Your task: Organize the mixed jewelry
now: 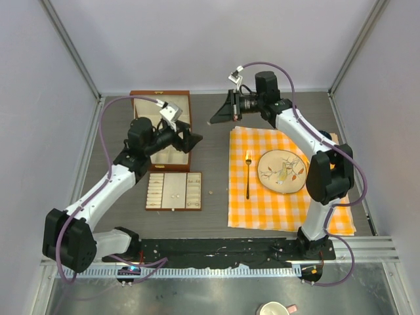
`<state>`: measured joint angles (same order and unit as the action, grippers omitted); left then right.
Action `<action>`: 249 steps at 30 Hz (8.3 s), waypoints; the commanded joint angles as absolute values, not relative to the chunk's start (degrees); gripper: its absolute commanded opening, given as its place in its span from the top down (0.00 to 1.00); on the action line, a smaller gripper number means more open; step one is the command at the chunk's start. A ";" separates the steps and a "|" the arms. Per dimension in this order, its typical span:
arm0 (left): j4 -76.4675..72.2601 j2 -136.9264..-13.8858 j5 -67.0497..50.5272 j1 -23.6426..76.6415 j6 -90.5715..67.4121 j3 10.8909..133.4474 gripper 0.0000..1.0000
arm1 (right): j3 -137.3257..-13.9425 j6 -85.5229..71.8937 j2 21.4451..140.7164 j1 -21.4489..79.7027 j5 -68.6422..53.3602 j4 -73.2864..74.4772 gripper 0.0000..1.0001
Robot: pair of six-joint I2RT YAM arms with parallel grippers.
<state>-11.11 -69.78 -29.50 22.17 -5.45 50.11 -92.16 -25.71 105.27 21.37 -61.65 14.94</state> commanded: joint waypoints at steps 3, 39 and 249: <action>-17.40 -70.22 -20.67 26.80 -5.63 53.70 0.30 | -93.52 -46.29 106.00 20.21 -65.92 -8.32 0.99; -15.03 -73.74 -20.74 28.39 -4.57 63.37 0.31 | -87.80 -64.16 106.70 20.21 -68.38 -28.56 0.99; 3.96 -70.75 -9.41 29.00 16.26 42.63 0.47 | -70.23 16.43 94.31 41.30 -21.09 31.99 0.65</action>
<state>7.99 -71.90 -10.68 28.93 16.75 42.65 -72.23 13.04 98.08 38.94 -21.91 32.47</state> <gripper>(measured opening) 0.524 0.339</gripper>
